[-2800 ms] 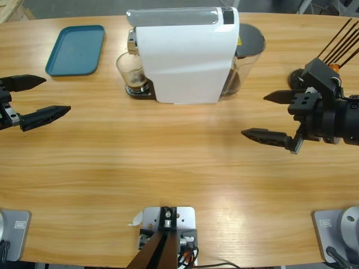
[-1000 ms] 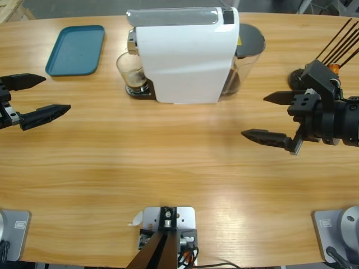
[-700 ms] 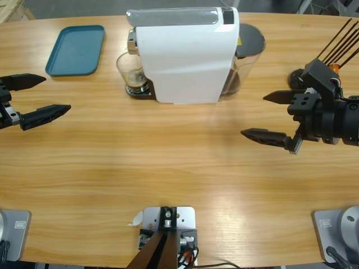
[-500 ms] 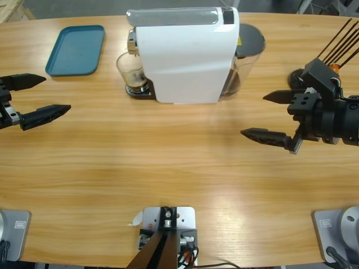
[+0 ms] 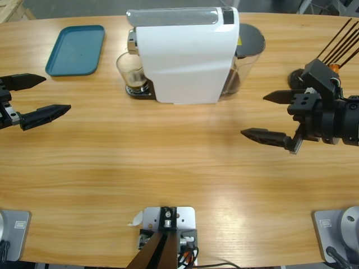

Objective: Pour coffee

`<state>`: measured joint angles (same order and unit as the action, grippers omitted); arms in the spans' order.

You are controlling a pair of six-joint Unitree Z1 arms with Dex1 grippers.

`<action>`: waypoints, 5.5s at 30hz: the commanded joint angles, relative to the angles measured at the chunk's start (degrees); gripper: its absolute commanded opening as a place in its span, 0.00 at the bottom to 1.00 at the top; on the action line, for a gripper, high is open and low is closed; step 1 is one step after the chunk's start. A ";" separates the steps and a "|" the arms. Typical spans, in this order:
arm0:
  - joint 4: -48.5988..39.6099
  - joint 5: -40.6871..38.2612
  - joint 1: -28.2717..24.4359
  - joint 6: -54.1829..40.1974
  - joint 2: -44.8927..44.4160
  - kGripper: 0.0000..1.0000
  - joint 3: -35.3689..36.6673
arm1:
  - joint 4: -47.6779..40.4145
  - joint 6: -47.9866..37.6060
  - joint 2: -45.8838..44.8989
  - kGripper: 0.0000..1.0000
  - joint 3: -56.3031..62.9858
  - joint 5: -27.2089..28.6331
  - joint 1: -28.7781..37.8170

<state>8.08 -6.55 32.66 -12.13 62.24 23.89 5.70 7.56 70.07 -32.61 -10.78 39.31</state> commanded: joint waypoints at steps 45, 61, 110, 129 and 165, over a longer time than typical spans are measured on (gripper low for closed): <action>45.48 -8.74 0.42 -0.79 50.25 0.91 6.04 | -1.38 -1.58 2.86 1.00 1.05 1.46 0.68; 45.62 -9.44 -0.55 -1.07 52.20 0.55 7.59 | -1.34 -1.58 3.67 1.00 0.86 1.37 0.68; 48.17 3.51 -23.89 3.41 45.48 0.10 4.69 | -1.39 -1.58 2.44 1.00 1.19 0.58 0.68; 48.56 1.70 -26.33 7.83 54.69 0.13 9.60 | -1.48 -1.58 2.61 1.00 1.26 -0.30 0.68; 31.74 1.28 -26.77 9.11 51.34 1.00 12.81 | -1.48 -1.58 2.51 1.00 1.19 -0.23 0.68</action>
<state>41.07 -4.20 6.53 -3.64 113.94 38.81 5.00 6.57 71.90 -32.61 -10.62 39.32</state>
